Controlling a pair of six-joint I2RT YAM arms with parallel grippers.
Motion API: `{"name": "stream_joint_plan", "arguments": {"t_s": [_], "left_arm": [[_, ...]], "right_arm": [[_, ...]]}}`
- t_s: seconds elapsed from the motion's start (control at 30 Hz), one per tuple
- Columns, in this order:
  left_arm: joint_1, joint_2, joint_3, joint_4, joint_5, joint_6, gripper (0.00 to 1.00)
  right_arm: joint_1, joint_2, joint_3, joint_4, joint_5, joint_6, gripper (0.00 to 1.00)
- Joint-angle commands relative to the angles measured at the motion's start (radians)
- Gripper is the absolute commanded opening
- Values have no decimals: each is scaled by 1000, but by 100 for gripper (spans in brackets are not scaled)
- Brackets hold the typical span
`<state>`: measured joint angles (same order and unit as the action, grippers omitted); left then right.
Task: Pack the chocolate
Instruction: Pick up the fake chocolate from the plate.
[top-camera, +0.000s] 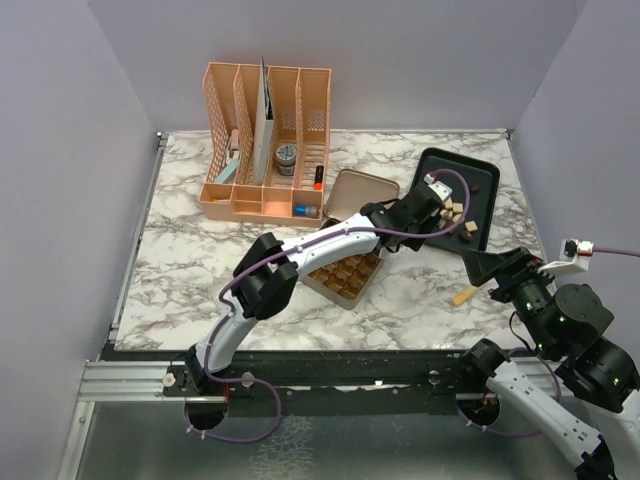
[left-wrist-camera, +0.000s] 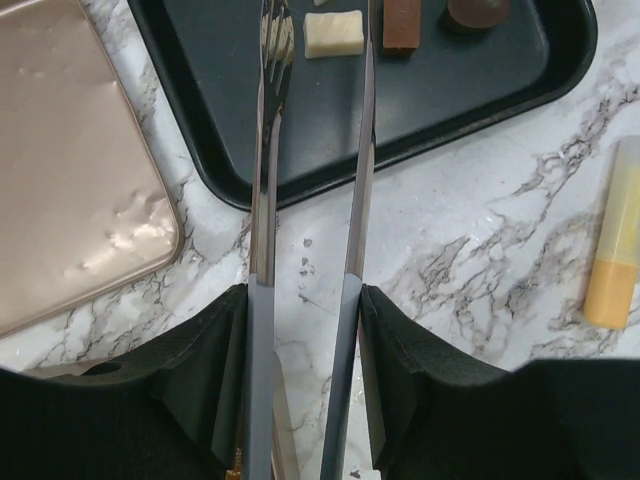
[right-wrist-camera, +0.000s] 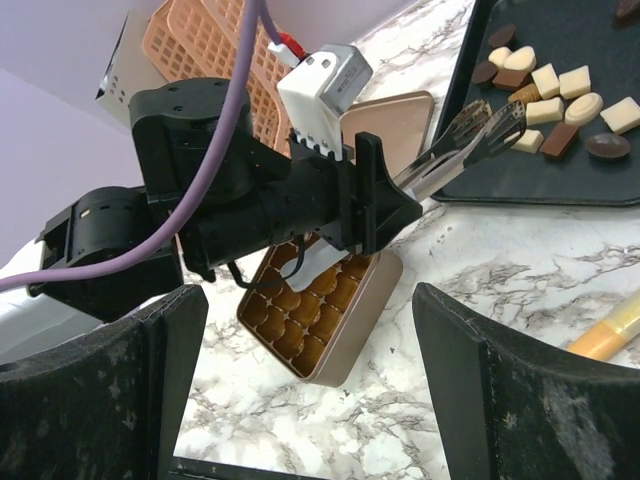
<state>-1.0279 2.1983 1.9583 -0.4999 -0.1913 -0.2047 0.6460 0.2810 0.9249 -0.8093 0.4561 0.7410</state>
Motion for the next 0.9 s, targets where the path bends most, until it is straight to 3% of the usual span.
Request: {"name": "stream_joint_plan", "arguments": {"t_s": [0.0,0.67,0.87], "left_arm": [[-6,48,66,29,-51,29,49],[-8,145,139,41,-18,30,49],[-9,145,129,41,-25,33,41]], "right_arm": [[-3,-12,11,-8,12,7,88],[-3,-23,0,-13,17,18,88],[-3,-22,2,-14,16,16,88]]}}
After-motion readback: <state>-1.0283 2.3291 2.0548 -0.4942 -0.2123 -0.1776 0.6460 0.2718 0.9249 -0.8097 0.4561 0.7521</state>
